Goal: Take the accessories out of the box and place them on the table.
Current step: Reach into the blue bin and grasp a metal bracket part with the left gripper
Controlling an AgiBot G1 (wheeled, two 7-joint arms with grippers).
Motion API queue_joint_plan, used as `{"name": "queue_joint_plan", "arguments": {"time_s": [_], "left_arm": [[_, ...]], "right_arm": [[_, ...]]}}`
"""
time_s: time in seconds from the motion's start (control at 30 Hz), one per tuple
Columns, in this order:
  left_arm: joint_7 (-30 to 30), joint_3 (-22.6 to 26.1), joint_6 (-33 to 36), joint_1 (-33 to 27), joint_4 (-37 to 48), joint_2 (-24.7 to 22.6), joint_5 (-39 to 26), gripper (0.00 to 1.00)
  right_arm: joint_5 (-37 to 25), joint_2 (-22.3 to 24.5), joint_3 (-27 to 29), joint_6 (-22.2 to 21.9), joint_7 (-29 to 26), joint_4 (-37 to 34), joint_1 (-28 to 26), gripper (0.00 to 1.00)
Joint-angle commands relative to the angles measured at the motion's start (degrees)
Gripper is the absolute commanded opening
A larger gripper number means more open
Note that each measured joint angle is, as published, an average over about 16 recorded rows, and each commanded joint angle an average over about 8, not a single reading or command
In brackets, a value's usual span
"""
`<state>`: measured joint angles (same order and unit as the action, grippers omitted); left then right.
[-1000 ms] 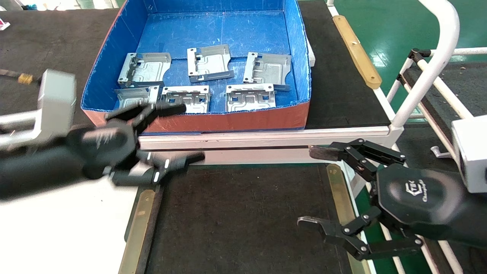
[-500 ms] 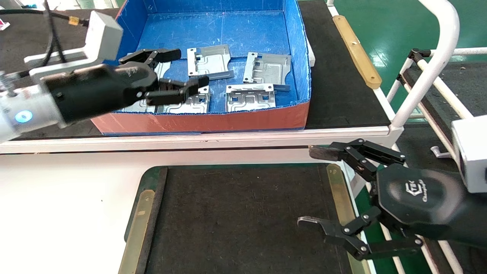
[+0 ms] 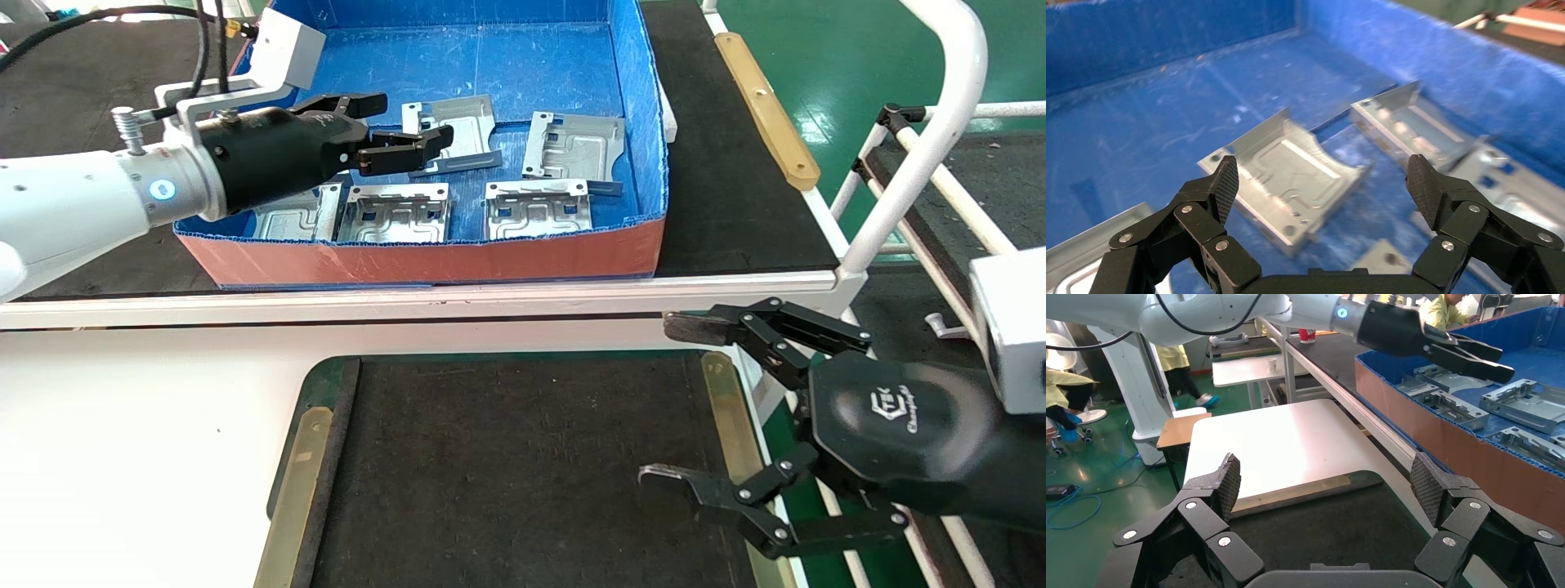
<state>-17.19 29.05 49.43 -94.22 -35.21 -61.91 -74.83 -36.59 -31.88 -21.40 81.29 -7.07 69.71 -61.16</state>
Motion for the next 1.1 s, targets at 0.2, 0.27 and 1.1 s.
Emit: {"name": "queue_joint_plan", "arguments": {"time_s": [0.2, 0.27, 1.1], "left_arm": [[-1.06, 1.62, -4.79, -2.47, 5.25, -3.4, -3.33, 1.0], [-0.84, 1.83, -5.95, -2.89, 6.4, -4.18, -3.88, 1.0], [3.56, 2.05, -14.03, -6.22, 19.5, -12.15, -5.34, 1.0]], "right_arm": [[0.0, 0.0, 0.0, 0.0, 0.0, 0.0, 0.0, 1.0], [0.0, 0.0, 0.0, 0.0, 0.0, 0.0, 0.0, 1.0], [0.0, 0.0, 0.0, 0.0, 0.0, 0.0, 0.0, 1.0]]}}
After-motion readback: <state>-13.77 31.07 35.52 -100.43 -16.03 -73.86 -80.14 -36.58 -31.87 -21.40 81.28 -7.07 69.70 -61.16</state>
